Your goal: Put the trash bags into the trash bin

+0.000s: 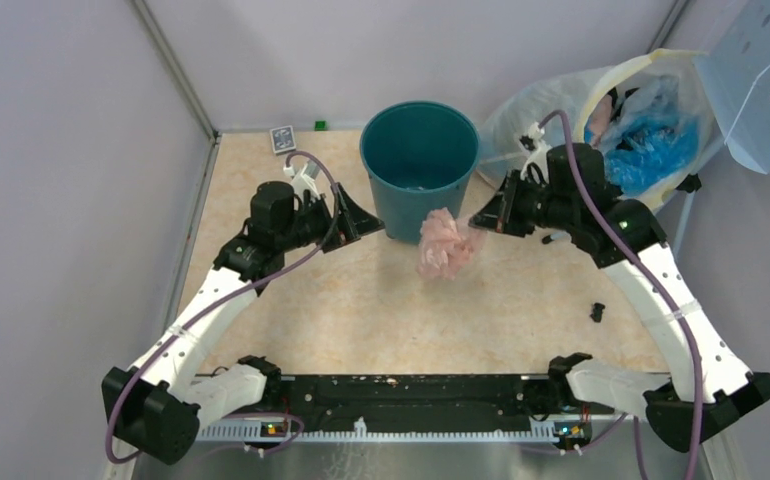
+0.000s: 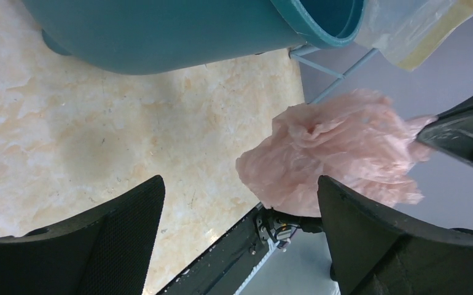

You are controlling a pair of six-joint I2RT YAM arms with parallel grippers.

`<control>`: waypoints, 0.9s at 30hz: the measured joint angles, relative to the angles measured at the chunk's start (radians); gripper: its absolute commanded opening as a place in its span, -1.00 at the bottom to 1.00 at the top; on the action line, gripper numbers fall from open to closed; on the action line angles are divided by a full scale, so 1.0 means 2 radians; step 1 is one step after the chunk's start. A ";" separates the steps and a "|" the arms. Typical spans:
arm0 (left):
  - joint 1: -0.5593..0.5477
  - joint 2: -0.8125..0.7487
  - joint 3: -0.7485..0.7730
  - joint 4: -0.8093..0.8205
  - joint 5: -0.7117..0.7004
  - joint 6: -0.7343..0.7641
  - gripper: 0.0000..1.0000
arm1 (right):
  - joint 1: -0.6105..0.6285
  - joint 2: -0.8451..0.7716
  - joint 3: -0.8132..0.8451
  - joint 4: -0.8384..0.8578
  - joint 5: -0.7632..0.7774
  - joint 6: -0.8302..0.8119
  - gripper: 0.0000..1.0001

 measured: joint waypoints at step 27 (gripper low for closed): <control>-0.109 -0.010 -0.077 -0.068 -0.044 -0.017 0.62 | 0.157 -0.073 -0.174 -0.022 0.152 -0.002 0.10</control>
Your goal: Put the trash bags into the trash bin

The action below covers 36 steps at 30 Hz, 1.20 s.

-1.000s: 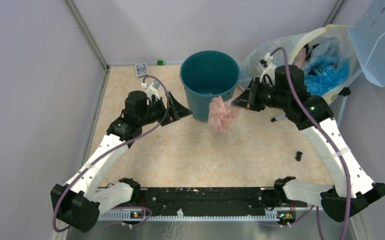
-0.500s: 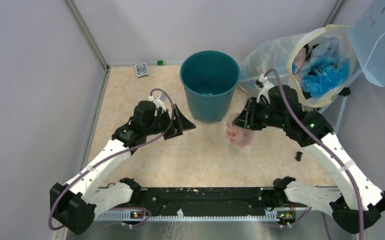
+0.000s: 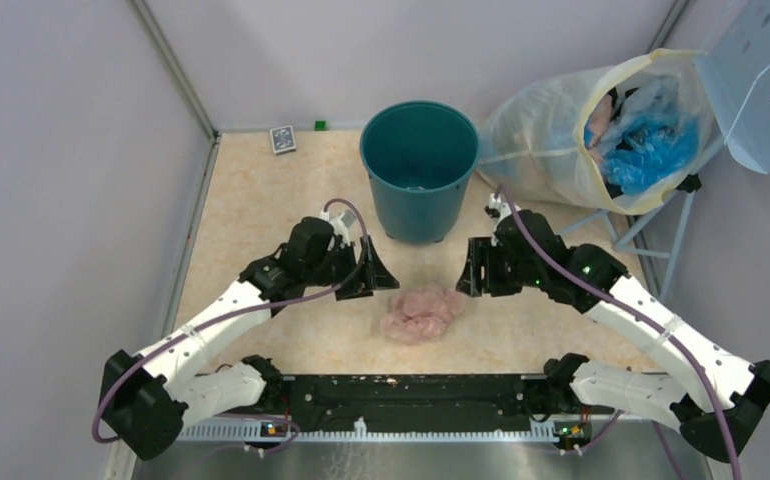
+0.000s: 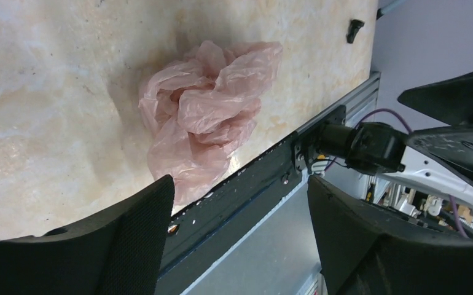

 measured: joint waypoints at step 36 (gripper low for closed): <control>-0.059 0.090 -0.097 0.072 0.006 -0.034 0.12 | -0.093 0.049 -0.273 0.283 -0.083 0.042 0.12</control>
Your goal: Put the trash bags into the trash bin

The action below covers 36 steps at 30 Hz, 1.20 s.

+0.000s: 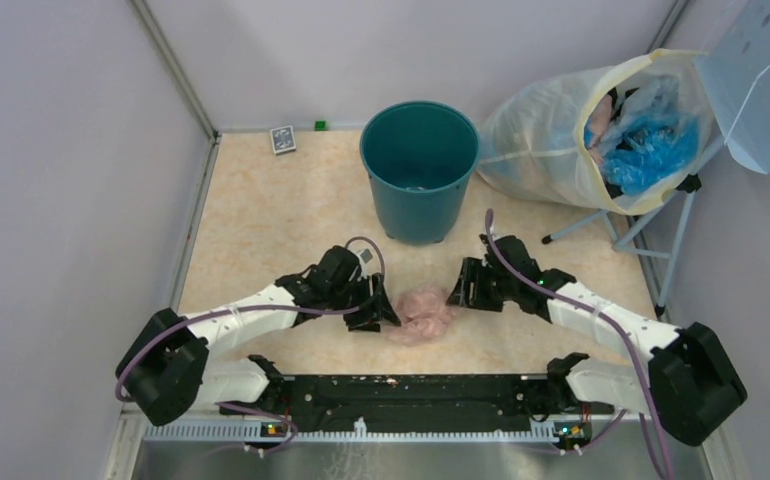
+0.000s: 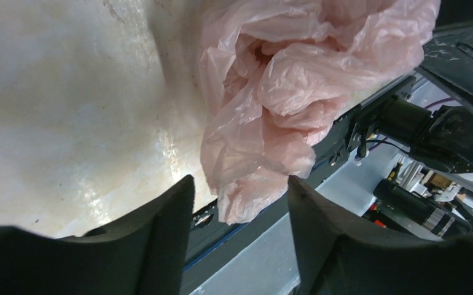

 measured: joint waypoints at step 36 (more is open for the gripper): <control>0.132 -0.125 0.013 -0.167 -0.073 0.059 -1.00 | -0.055 -0.085 0.143 -0.234 0.117 -0.041 0.29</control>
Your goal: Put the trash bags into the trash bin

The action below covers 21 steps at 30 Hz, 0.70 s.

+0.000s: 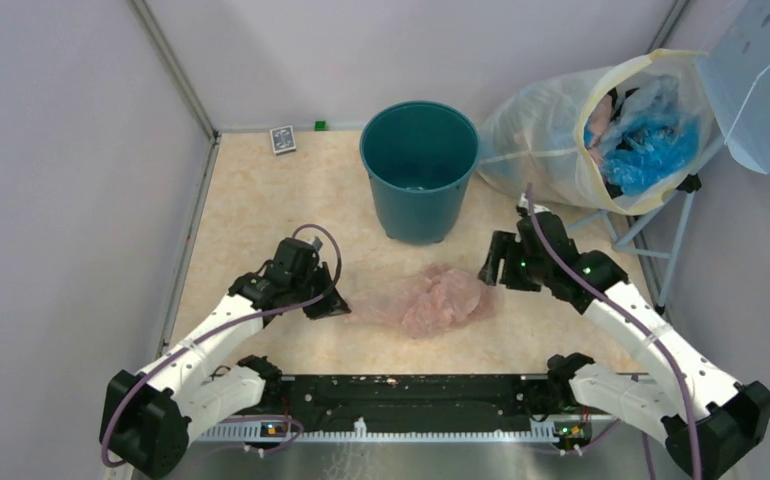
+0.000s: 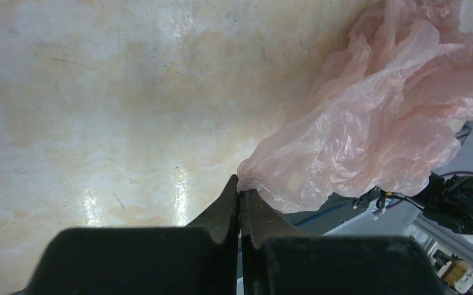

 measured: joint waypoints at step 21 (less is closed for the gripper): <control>0.000 -0.023 0.006 -0.003 0.044 0.021 -1.00 | 0.166 0.242 0.121 -0.014 0.143 0.064 -0.28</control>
